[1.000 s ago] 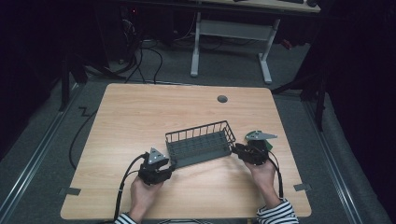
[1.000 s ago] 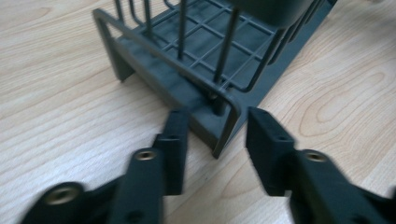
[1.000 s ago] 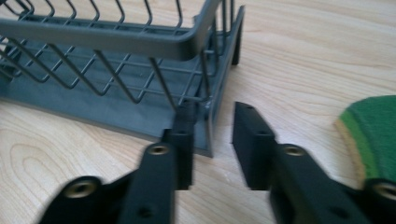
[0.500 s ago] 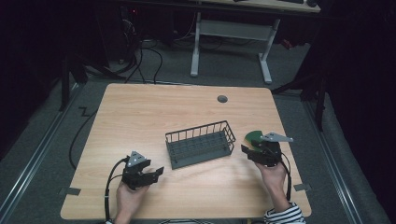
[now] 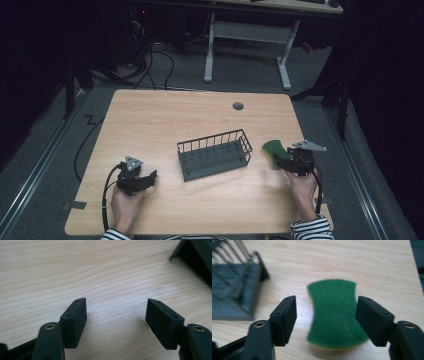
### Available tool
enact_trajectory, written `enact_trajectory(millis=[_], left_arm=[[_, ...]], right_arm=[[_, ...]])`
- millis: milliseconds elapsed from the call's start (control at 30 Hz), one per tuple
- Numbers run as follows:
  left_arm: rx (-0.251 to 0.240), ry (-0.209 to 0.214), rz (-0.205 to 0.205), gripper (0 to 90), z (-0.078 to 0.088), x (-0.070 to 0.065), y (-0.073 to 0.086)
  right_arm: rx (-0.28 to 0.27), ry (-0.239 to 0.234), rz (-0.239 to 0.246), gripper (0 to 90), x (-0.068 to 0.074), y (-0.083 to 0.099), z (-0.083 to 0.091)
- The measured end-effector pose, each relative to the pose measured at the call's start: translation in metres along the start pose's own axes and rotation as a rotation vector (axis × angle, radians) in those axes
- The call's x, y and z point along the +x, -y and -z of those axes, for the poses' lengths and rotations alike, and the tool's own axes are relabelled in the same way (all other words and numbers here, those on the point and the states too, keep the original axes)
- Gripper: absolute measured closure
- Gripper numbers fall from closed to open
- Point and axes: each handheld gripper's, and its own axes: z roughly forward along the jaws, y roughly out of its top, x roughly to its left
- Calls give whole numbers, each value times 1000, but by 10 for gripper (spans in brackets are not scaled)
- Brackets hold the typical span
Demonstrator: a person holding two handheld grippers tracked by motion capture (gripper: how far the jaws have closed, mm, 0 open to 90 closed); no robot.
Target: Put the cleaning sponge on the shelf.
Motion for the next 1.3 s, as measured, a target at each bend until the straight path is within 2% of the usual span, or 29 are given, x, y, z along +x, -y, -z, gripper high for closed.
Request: enact_trajectory(millis=[100, 200, 333, 500, 533, 600, 867, 1033, 1233, 1300], left_arm=[[-7, -12, -14, 317, -2, 3, 1], [-6, -22, -8, 305, -2, 2, 0], [-3, -34, 7, 257, -3, 3, 0], [-2, -35, 6, 253, -3, 3, 0], [-2, -35, 6, 253, -3, 3, 0], [-2, -35, 7, 253, -3, 3, 0], [-2, -34, 7, 253, -3, 3, 0], [-3, -34, 8, 253, -3, 3, 0], [-1, -30, 3, 253, -3, 3, 0], [-1, -30, 3, 254, -3, 3, 0]], right_arm=[[17, 27, 6, 293, -3, 0, -5], [50, 37, 20, 268, -4, -3, -14], [78, 36, 42, 242, -2, -12, -25], [122, 40, 68, 218, -1, -22, -34], [159, 36, 82, 217, -1, -25, -40], [199, 35, 88, 216, -1, -29, -43], [322, 16, 90, 239, -4, -33, -54], [340, 24, 105, 303, -3, -35, -55], [353, 16, 110, 314, -2, -36, -53], [341, 9, 112, 315, -1, -37, -52]])
